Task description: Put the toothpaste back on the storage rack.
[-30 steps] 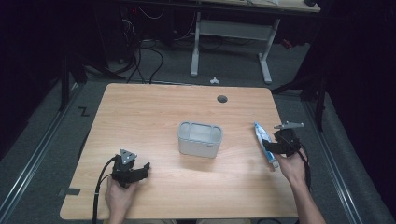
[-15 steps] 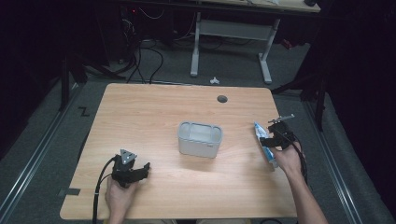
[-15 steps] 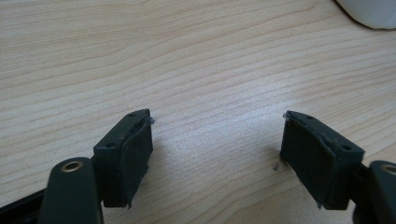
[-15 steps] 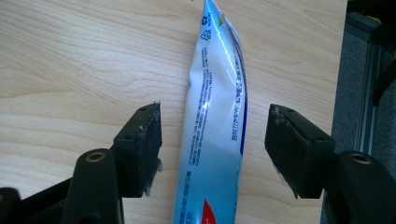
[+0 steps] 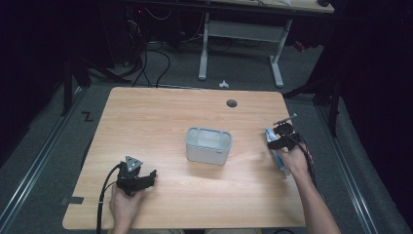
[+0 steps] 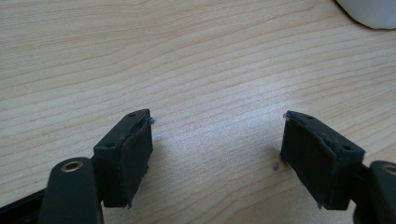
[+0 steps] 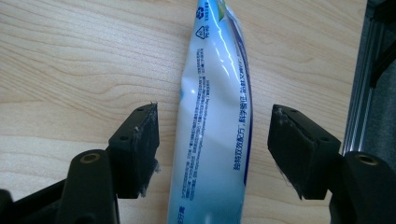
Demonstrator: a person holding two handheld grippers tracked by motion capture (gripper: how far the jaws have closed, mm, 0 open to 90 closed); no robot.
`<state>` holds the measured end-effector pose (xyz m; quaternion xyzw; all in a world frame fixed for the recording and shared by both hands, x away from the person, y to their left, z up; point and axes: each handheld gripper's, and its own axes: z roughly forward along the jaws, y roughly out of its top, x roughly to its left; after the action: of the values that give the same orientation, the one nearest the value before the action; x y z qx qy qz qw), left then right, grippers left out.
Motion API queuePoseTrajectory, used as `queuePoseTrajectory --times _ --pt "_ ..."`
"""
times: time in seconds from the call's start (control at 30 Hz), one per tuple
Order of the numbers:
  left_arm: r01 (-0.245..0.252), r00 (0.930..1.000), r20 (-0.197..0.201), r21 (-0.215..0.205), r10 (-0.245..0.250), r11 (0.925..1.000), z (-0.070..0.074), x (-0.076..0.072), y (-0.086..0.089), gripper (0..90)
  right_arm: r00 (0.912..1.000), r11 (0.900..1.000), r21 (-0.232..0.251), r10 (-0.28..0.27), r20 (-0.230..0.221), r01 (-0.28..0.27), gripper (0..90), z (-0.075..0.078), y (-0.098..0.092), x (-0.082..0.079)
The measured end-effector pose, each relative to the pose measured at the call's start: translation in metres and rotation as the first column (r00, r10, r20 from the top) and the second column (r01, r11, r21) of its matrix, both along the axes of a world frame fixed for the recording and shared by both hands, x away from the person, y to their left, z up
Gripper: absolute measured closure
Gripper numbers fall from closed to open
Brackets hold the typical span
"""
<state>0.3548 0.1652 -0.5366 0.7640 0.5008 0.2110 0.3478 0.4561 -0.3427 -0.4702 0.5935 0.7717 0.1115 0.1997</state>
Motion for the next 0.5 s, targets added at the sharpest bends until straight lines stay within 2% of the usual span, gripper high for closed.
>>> queuePoseTrajectory --times 0.3,0.4,0.5 --pt "0.000 1.0000 0.000 0.000 0.000 1.0000 0.000 0.000 0.000 25.5 0.9984 1.000 -0.007 -0.023 -0.052 0.023 34.4 -0.011 0.001 0.012" --pt "0.000 1.0000 0.000 0.000 0.000 1.0000 0.000 0.000 0.000 25.4 0.9978 1.000 -0.020 -0.022 -0.063 0.021 36.2 -0.014 0.002 0.014" --pt "0.000 1.0000 0.000 0.000 0.000 1.0000 0.000 0.000 0.000 25.4 0.9966 1.000 -0.012 -0.023 -0.079 0.022 40.9 -0.018 0.002 0.016"
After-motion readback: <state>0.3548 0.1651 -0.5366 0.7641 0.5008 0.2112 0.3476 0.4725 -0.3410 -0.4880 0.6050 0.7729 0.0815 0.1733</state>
